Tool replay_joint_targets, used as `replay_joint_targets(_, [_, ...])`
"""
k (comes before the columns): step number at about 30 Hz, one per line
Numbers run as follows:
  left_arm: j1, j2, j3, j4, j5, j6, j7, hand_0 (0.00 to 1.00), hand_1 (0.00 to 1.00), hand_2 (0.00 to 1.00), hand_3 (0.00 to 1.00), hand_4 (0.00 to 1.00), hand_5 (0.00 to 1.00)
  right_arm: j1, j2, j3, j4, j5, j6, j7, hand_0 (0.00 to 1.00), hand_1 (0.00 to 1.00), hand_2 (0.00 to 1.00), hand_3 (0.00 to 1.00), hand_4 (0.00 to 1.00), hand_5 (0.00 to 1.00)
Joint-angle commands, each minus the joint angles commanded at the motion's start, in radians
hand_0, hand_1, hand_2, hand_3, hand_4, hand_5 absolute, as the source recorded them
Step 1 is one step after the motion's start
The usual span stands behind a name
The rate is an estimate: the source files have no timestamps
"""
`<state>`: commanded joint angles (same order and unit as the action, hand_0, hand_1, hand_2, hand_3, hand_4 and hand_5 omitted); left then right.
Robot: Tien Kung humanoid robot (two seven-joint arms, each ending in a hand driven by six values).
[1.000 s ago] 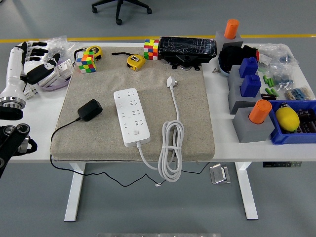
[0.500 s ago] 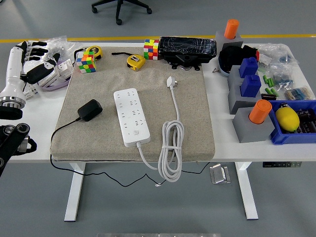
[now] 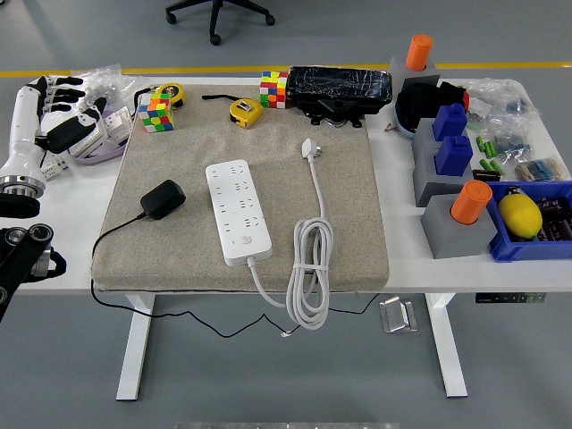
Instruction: Put the plug near the board,insert it into the board,press the button,pull the plug out
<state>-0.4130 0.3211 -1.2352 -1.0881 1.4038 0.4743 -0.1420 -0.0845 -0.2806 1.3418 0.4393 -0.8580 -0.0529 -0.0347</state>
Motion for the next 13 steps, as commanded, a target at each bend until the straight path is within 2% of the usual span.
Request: replay_joint_targets(13, [0.001,0.000,-0.002,-0.001,0.000,-0.001,0.001,0.562,0.619,0.581,0.618,0.828,0.317,-0.002,-0.001,0.002,-0.001,0.001,0.000,0.000,0.611,0.676,0.644,0.562,0.967,0.581])
